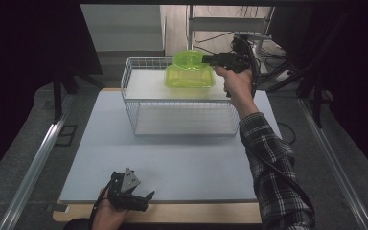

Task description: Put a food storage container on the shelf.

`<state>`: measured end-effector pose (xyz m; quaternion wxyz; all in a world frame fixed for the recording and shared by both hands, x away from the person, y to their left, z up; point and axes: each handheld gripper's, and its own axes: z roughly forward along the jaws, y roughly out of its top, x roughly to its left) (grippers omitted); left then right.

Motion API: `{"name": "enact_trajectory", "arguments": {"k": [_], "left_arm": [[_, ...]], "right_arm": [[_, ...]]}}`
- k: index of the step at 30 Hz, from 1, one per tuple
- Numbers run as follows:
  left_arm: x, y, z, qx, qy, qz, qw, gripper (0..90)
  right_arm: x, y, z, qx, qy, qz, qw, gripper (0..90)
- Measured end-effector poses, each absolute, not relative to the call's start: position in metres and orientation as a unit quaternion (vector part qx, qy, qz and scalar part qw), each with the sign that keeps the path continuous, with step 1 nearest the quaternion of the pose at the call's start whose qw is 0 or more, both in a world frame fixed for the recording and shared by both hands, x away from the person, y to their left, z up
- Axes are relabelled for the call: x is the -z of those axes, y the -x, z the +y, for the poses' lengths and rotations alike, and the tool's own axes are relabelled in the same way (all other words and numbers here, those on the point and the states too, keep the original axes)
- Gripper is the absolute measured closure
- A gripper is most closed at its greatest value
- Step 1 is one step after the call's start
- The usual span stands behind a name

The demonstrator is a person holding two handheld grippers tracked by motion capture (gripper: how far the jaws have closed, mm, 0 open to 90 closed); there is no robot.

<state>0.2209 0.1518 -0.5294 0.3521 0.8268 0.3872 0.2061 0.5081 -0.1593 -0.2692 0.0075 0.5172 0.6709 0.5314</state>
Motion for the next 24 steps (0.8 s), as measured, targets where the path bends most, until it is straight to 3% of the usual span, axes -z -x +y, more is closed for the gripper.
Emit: {"name": "enact_trajectory", "arguments": {"k": [10,24], "left_arm": [[0.529,-0.221,0.151,-0.205,-0.826,0.387,0.355,0.9],[0.530,-0.221,0.151,-0.206,-0.826,0.387,0.354,0.9]], "right_arm": [[0.266,-0.500,-0.165,-0.533,-0.494,0.686,-0.003,44.0],[0.270,-0.477,-0.171,-0.512,-0.453,0.730,0.026,31.1]]}}
